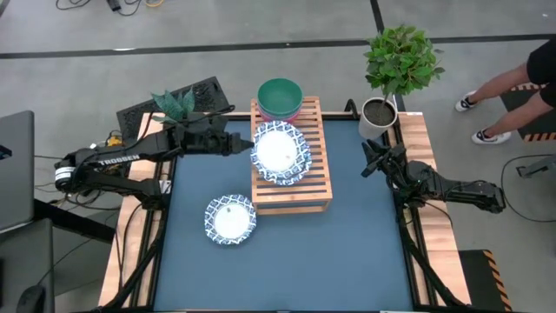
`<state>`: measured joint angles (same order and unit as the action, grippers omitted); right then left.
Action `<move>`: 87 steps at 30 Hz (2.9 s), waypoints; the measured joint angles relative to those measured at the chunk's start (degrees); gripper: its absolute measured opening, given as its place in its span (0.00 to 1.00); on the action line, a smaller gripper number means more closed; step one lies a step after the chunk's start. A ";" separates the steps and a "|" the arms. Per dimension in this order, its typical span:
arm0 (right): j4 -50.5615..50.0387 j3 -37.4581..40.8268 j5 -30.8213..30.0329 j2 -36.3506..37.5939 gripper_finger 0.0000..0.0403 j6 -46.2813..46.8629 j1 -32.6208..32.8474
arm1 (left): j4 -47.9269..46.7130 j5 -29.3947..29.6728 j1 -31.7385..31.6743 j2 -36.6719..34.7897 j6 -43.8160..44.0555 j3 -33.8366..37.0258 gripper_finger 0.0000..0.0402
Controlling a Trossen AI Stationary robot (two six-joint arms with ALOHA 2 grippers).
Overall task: Place and stack bowls onto a shelf
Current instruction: Stack the white patterned bowl on the the white patterned bowl
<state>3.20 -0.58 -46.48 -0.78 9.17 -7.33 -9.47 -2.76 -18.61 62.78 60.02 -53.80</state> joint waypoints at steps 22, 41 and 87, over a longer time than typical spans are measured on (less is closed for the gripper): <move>0.00 0.02 -0.04 0.00 0.36 -0.17 0.00 | 1.44 -10.38 -1.68 0.02 -3.24 -0.04 0.33; 0.00 0.01 -0.07 0.00 0.36 -0.13 0.07 | -9.92 -1.85 -9.73 -0.57 -22.30 -0.04 0.24; 0.00 0.00 -0.09 -0.02 0.36 0.25 0.07 | 21.36 -1.42 -6.42 5.02 -40.91 7.26 0.00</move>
<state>3.20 -0.57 -46.57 -0.79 9.42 -7.27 11.88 -4.19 -25.03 67.81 19.10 -46.54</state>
